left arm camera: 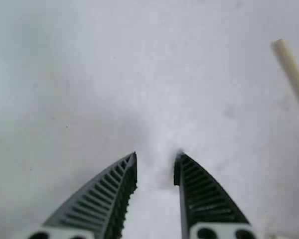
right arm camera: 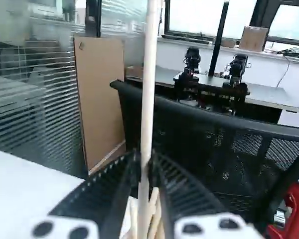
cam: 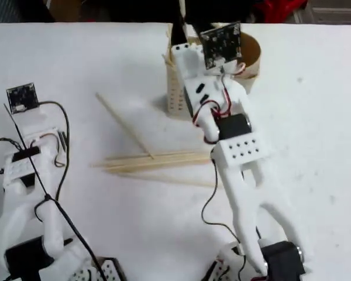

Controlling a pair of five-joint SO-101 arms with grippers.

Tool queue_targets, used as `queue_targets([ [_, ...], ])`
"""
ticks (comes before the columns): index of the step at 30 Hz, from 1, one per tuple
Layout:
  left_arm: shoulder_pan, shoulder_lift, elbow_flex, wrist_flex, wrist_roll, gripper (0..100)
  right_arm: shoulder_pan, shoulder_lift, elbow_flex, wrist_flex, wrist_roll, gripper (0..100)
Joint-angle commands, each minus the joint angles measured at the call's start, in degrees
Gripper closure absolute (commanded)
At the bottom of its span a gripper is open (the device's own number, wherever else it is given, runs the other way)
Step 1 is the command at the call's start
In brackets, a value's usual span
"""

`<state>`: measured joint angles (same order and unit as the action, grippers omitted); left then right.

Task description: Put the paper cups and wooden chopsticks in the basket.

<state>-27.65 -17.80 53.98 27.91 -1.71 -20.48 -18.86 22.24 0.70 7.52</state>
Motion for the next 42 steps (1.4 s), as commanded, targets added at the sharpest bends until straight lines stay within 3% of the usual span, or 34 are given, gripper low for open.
queue_targets([
  [1, -0.22, -2.59, -0.26, -1.23, 0.26, 86, 0.92, -0.22, -3.96, -1.71, -0.26, 97.6],
  [8, -0.22, -2.59, -0.18, -1.23, 0.26, 86, 0.92, -0.31, -3.78, -1.36, -0.35, 83.7],
  [14, -0.22, -2.59, -0.18, -1.23, 0.26, 86, 1.89, -0.31, -3.69, -0.66, -0.18, 89.5],
  [17, -0.22, -2.59, -0.35, -1.23, 0.26, 86, 3.82, -1.80, -3.60, 8.31, -0.18, 98.3],
  [21, -0.13, -3.03, -1.49, -0.62, -0.09, 86, 8.04, -9.27, -1.67, 33.89, -0.26, 97.4],
  [24, 0.13, -2.59, -6.86, 5.80, -3.34, 86, 10.95, -16.40, 2.73, 51.47, -0.18, 97.7],
  [26, 1.10, -2.51, -12.31, 12.57, -3.60, 86, 12.00, -21.41, 8.09, 57.19, -0.09, 97.9],
  [34, 13.41, -0.04, -32.88, 36.40, -4.84, 79, 13.32, -46.90, 43.08, 54.81, 9.05, 97.9],
  [42, 21.58, 22.20, -51.34, 40.35, 5.45, 78, 17.89, -73.36, 61.98, 62.20, 17.67, 97.8],
])
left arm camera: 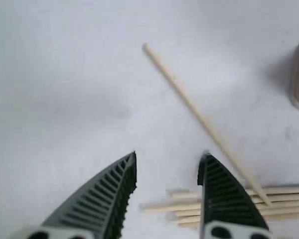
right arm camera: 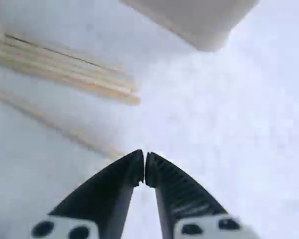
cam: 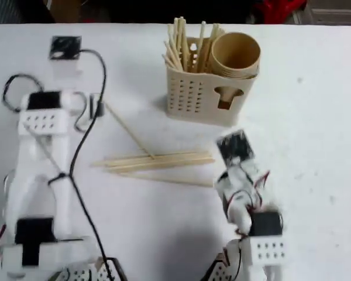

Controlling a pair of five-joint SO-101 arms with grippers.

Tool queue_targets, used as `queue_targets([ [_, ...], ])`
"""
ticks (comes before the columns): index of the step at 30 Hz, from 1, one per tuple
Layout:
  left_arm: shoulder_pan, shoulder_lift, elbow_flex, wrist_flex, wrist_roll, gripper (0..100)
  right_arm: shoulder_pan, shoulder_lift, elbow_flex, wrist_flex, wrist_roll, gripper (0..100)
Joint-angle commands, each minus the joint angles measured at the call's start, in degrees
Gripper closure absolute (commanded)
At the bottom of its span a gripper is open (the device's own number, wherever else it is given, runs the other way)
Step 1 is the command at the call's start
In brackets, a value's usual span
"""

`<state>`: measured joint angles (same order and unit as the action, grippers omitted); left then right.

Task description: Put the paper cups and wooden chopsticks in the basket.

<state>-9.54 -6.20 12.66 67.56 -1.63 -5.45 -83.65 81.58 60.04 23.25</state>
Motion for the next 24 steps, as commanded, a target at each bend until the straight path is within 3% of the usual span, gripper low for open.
queue_targets([
  [1, 3.82, 14.02, -12.31, 0.70, 6.86, 78, 3.82, -11.47, 3.96, 4.26, 1.93, 97.8],
  [4, 4.44, 24.04, -19.43, 0.70, 10.90, 79, 5.23, -19.74, 8.79, 7.96, 3.43, 97.7],
  [9, 4.53, 37.76, -30.15, 3.08, 15.30, 79, 5.05, -18.24, 12.22, 6.37, 7.30, 97.7],
  [21, 5.32, 58.59, -53.27, 14.24, 15.82, 79, 5.05, -19.65, 13.80, 5.76, 7.56, 97.7],
  [24, 5.23, 61.67, -58.64, 17.67, 15.82, 86, 4.97, -19.65, 13.80, 5.76, 7.56, 97.7],
])
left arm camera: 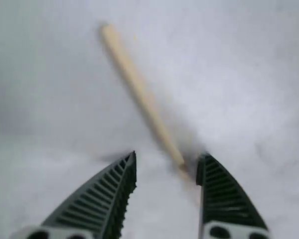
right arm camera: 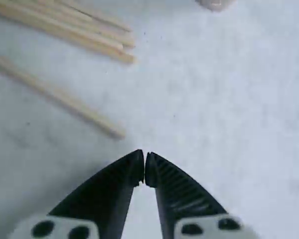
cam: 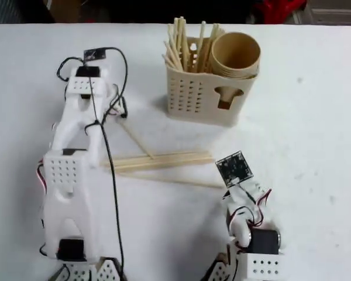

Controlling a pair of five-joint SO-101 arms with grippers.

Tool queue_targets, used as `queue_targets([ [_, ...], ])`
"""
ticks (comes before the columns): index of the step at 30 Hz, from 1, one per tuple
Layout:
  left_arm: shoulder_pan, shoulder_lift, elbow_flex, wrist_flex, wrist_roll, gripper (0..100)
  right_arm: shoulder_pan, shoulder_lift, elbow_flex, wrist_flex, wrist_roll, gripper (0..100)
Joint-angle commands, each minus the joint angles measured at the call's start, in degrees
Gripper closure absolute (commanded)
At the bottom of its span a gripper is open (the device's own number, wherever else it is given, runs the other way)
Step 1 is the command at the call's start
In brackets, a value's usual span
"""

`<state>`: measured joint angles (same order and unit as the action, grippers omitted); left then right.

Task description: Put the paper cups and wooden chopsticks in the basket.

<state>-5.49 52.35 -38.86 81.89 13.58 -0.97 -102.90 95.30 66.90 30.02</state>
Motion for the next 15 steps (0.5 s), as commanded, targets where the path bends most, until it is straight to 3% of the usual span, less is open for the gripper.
queue_targets([
  [1, 1.10, 3.91, -8.62, 4.04, 0.62, 90, 0.48, -0.40, 0.18, -1.10, 0.79, 97.7],
  [4, 1.01, 6.20, -12.57, 6.24, 0.62, 98, 0.66, -0.40, 1.58, -0.66, 0.88, 97.8],
  [15, 1.01, 8.57, -29.54, 15.30, 0.26, 98, 3.74, -0.40, 1.49, 3.03, 0.88, 97.8],
])
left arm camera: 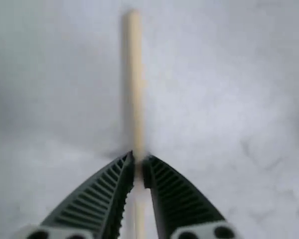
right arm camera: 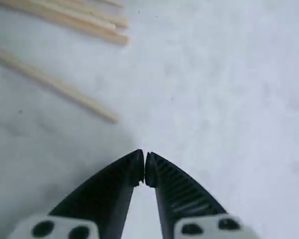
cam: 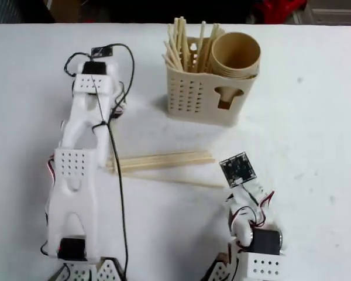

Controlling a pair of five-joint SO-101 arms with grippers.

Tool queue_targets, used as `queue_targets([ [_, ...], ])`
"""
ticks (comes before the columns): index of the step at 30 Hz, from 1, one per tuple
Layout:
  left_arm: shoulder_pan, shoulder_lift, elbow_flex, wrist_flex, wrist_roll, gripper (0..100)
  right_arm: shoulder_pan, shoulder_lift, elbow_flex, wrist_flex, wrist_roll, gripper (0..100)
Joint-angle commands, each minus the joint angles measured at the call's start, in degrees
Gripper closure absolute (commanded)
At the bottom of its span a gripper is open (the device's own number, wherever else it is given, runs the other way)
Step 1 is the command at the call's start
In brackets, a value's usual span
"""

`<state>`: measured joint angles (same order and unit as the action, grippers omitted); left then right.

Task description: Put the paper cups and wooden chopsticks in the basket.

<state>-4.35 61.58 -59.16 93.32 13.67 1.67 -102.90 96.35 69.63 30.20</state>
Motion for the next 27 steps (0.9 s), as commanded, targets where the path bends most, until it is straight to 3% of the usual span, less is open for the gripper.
queue_targets([
  [1, -0.13, -0.66, -12.66, 5.19, 0.18, 98, 1.10, -0.40, 0.44, 0.48, 0.70, 97.9],
  [6, 0.22, -0.84, -37.80, 8.88, 0.09, 98, 1.10, -0.40, 0.44, 0.48, 0.70, 98.0],
  [15, 11.65, -23.60, -36.57, -0.79, -6.07, 98, 0.84, -0.40, 0.44, 0.48, 0.70, 97.8],
  [20, 21.23, -31.96, -35.60, -11.69, -11.69, 98, 0.75, -0.40, 0.44, 0.48, 0.70, 97.8],
  [27, 25.98, -25.45, -35.60, -36.40, -15.74, 98, 1.10, -0.40, 0.44, 0.48, 0.70, 97.9],
])
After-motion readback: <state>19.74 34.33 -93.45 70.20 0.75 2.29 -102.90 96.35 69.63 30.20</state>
